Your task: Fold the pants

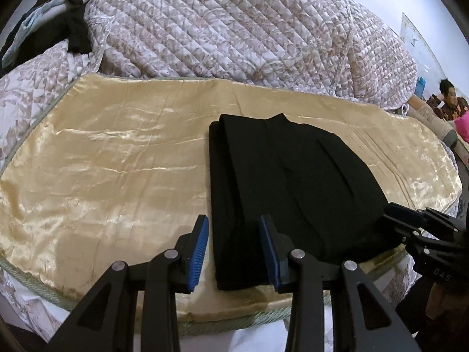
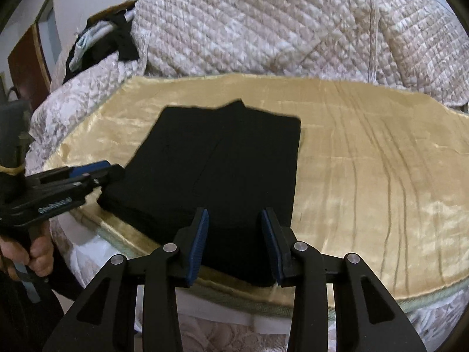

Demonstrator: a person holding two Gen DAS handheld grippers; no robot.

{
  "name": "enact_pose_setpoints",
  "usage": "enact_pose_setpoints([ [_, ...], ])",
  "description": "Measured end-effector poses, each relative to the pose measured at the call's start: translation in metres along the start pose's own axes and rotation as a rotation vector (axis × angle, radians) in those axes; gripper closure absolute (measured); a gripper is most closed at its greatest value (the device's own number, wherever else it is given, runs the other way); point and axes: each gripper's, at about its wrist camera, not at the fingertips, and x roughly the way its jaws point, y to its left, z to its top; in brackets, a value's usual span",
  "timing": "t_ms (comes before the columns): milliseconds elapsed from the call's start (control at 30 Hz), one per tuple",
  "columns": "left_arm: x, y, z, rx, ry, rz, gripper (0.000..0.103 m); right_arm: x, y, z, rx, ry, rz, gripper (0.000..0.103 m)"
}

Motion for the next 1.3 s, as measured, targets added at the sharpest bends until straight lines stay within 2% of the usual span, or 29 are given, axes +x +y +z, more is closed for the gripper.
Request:
enact_pose_setpoints([
  [300, 0.004, 0.002, 0.006, -0.002, 0.021, -0.001, 0.064, -0.002, -0.005, 0.007, 0.031, 0.001, 0.013, 0.065],
  [533, 0.009, -0.003, 0.021, -0.004, 0.053, -0.03, 0.064, 0.0, -0.024, 0.027, 0.124, 0.016, 0.067, 0.065],
  [767, 0.022, -0.011, 0.038, 0.034, 0.072, -0.03, 0.063, 0.008, -0.038, 0.051, 0.146, 0.032, 0.099, 0.065],
  [1033, 0.042, -0.012, 0.062, 0.051, 0.067, -0.035, 0.058, 0.027, -0.057, 0.071, 0.18, 0.055, 0.114, 0.065],
  [1233, 0.055, -0.008, 0.064, 0.032, 0.069, -0.062, 0.057, 0.042, -0.069, 0.074, 0.225, 0.071, 0.133, 0.065],
  [1300, 0.058, -0.005, 0.063, 0.019, 0.07, -0.074, 0.053, 0.046, -0.073, 0.072, 0.244, 0.074, 0.141, 0.065],
])
